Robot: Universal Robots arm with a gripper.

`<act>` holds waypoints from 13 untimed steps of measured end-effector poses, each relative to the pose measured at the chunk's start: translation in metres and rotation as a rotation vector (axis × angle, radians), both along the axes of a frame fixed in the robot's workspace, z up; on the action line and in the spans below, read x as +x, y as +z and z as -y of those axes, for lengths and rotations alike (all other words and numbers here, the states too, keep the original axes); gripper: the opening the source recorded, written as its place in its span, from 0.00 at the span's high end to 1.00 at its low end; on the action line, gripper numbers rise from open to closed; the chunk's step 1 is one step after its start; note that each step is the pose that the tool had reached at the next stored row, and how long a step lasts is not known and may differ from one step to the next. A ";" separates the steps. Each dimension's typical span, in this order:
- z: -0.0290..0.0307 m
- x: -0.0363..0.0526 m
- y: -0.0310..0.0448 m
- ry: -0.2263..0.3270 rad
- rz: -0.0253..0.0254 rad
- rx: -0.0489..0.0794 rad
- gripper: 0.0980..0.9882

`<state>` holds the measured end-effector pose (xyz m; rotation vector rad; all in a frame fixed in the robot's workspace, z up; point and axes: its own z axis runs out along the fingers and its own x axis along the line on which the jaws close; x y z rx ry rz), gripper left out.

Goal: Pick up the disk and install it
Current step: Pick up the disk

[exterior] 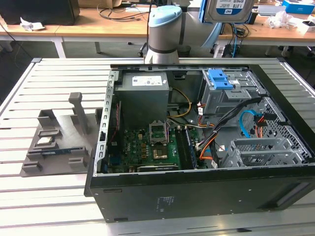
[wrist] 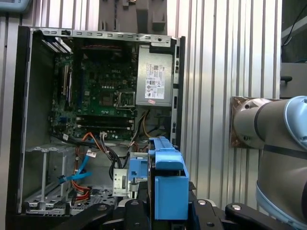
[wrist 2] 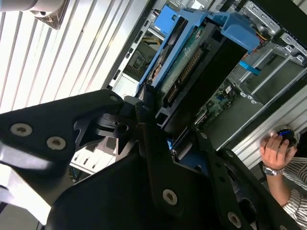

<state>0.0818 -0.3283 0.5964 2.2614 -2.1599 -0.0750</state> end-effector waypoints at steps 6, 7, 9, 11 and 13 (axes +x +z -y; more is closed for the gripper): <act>0.0161 0.0000 -0.0001 0.000 0.0000 0.000 0.70; 0.0177 0.0000 -0.0001 0.000 0.0000 0.000 0.70; 0.0215 0.0000 -0.0001 0.000 0.0000 -0.001 0.70; 0.0252 0.0000 -0.0001 0.000 0.0000 -0.001 0.70; 0.0276 0.0000 -0.0001 0.000 0.0000 -0.001 0.70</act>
